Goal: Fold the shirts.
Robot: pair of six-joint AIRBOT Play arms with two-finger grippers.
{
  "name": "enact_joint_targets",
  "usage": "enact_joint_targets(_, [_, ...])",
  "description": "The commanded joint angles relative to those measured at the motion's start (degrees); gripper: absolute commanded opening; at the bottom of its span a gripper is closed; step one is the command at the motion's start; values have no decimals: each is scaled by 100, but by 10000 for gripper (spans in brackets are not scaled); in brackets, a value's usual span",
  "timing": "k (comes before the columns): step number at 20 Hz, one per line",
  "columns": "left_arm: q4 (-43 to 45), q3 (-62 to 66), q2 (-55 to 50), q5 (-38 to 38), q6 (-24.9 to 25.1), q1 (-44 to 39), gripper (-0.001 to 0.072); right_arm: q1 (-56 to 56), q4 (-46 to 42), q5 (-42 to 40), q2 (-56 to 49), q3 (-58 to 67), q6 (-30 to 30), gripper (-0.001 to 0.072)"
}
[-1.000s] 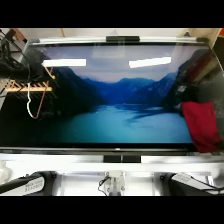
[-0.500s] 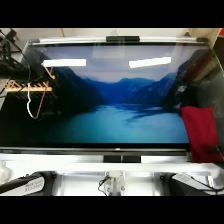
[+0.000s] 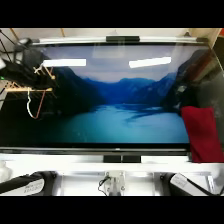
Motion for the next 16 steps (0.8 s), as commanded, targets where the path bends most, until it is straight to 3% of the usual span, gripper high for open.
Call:
enact_joint_targets(1, [1858,0,-396,-544,-420,-778,125,2317,-350,-883,13,962,520,539])
enact_joint_targets(2, [1550,0,-577,-549,-442,-876,540,2994,-490,-817,-90,1049,780,543])
enact_joint_targets(3, [1259,-7,-730,-549,-485,-925,718,3445,-407,-553,-234,1115,876,552])
enact_joint_targets(4, [876,-90,-785,-361,-380,-927,715,3751,-170,-87,-424,1180,815,552])
enact_joint_targets(6, [262,-501,-527,544,-433,-925,586,3901,424,835,-693,1204,492,552])
enact_joint_targets(8, [271,-817,-271,966,-839,-922,579,3901,588,1373,-739,1204,358,552])
enact_joint_targets(10, [289,-839,-256,951,-835,-909,582,3901,551,1722,-734,1202,337,552])
enact_joint_targets(16, [289,-839,-293,953,-824,-903,581,3899,549,1716,-734,1204,343,552])
